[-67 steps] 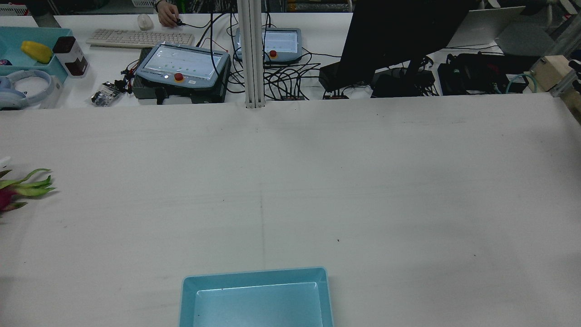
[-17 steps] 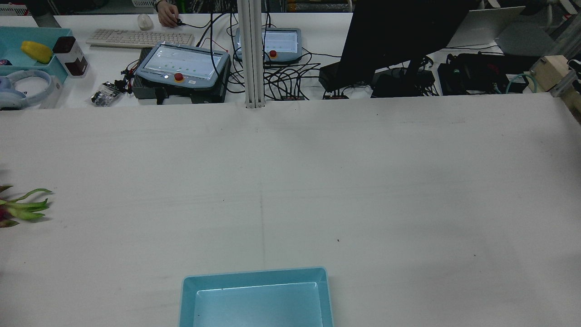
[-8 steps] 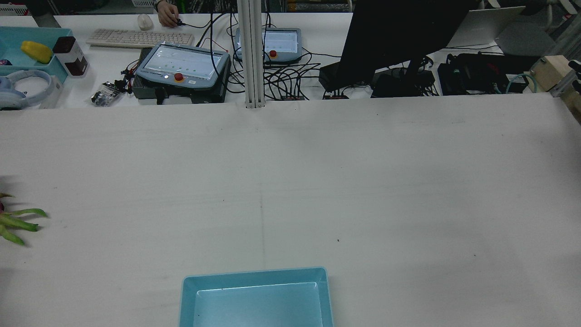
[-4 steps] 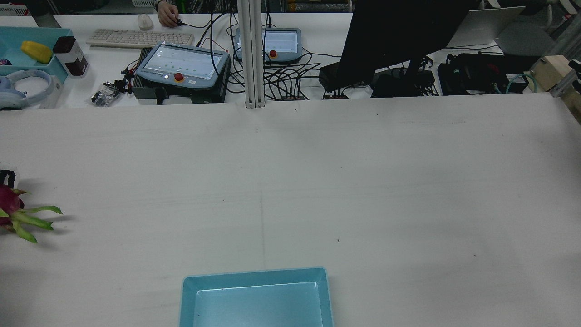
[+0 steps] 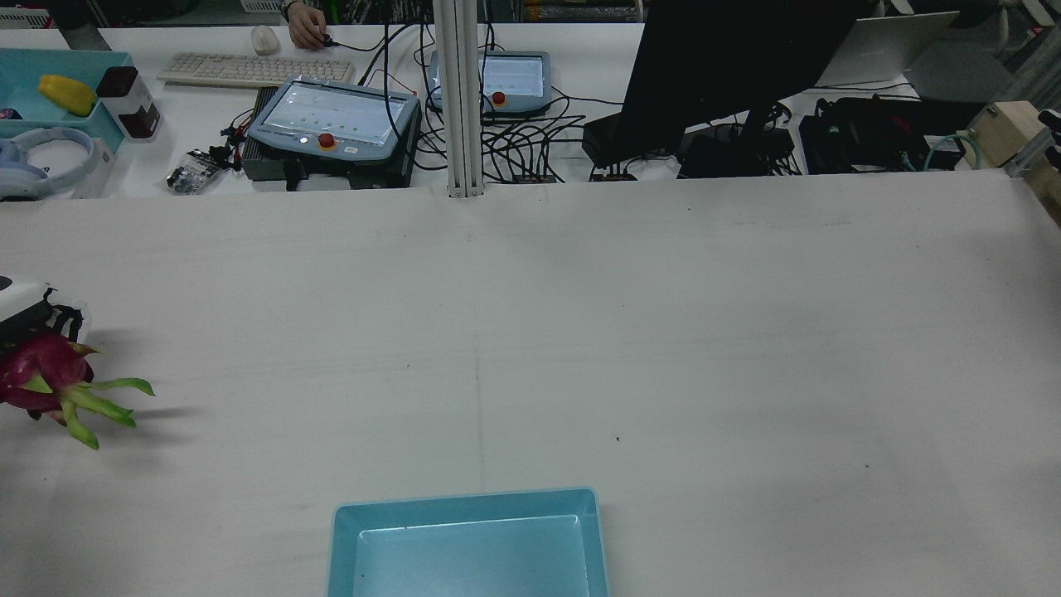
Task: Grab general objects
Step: 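Lift the dragon fruit with the left hand off the table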
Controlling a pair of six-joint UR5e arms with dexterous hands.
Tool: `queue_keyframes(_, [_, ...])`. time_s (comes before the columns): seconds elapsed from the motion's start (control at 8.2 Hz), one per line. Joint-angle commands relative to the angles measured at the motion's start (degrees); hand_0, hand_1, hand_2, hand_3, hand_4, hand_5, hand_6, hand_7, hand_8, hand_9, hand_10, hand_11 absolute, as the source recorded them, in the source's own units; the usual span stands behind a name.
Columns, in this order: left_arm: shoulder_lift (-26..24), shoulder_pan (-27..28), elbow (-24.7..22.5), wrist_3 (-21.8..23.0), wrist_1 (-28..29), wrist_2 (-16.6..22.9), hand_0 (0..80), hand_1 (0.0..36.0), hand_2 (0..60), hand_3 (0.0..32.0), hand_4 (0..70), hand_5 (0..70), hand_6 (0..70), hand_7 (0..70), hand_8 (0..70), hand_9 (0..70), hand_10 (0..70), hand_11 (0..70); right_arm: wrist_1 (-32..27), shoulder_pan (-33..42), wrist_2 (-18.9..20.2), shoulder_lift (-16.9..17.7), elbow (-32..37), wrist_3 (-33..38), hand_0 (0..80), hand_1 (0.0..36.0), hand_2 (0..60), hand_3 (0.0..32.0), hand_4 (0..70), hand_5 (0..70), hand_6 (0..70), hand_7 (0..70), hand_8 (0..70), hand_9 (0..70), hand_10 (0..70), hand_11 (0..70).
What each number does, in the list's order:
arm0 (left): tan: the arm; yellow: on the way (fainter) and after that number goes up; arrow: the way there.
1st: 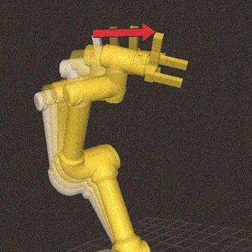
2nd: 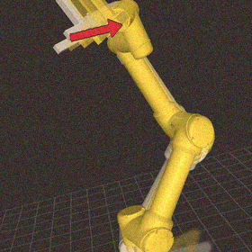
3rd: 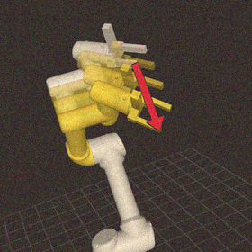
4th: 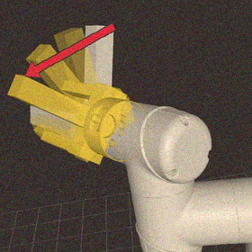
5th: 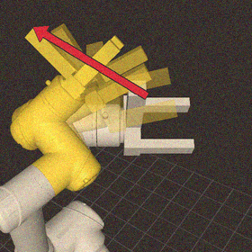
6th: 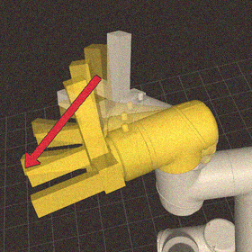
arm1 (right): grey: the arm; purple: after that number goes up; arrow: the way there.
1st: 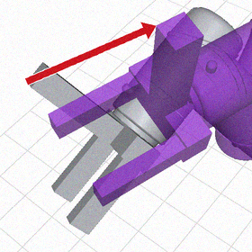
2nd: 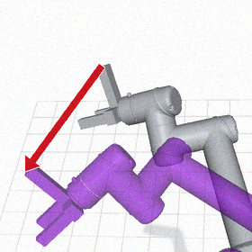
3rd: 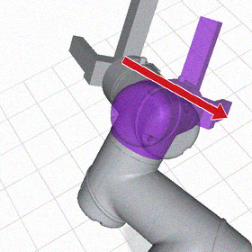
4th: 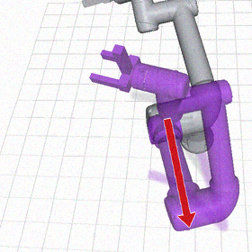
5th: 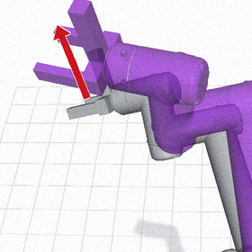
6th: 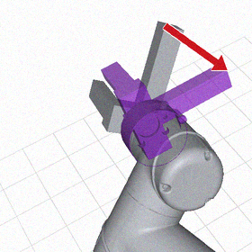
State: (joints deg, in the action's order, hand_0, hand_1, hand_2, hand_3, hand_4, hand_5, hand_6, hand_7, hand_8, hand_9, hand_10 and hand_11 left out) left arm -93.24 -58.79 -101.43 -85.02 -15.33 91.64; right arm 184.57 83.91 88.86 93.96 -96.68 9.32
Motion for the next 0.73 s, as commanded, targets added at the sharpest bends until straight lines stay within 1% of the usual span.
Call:
queue_keyframes(0.0, [-3.0,0.4,-6.6,5.2,-4.2,7.1,80.0,36.0,60.0,0.0,38.7,70.0,57.4,70.0,52.5,65.2,70.0,70.0,-0.1,0.0,0.0,0.0,0.0,0.0,0.0,0.0,0.0,0.0,0.0,0.0,0.0,0.0,0.0,0.0,0.0,0.0])
queue_keyframes(0.24, [-3.0,1.2,-10.0,6.8,-4.1,11.3,80.0,36.0,60.0,0.0,42.3,70.0,58.7,70.0,51.9,64.4,70.0,70.0,0.0,0.0,0.0,0.0,0.0,0.0,0.0,0.0,0.0,0.0,0.0,0.0,0.0,0.0,0.0,0.0,0.0,0.0])
queue_keyframes(0.49, [-3.0,3.3,-12.7,9.9,-2.7,13.5,80.0,36.0,60.0,0.0,44.2,70.0,57.8,70.0,50.7,62.8,70.0,70.0,0.0,0.0,0.0,0.0,0.0,0.0,0.0,0.0,0.0,0.0,0.0,0.0,0.0,0.0,0.0,0.0,0.0,0.0])
queue_keyframes(0.61, [-2.9,4.0,-14.6,11.4,-2.7,13.5,80.0,36.0,60.0,0.0,45.6,70.0,58.2,70.0,50.5,62.5,70.0,70.0,0.0,0.0,0.0,0.0,0.0,0.0,0.0,0.0,0.0,0.0,0.0,0.0,0.0,0.0,0.0,0.0,0.0,0.0])
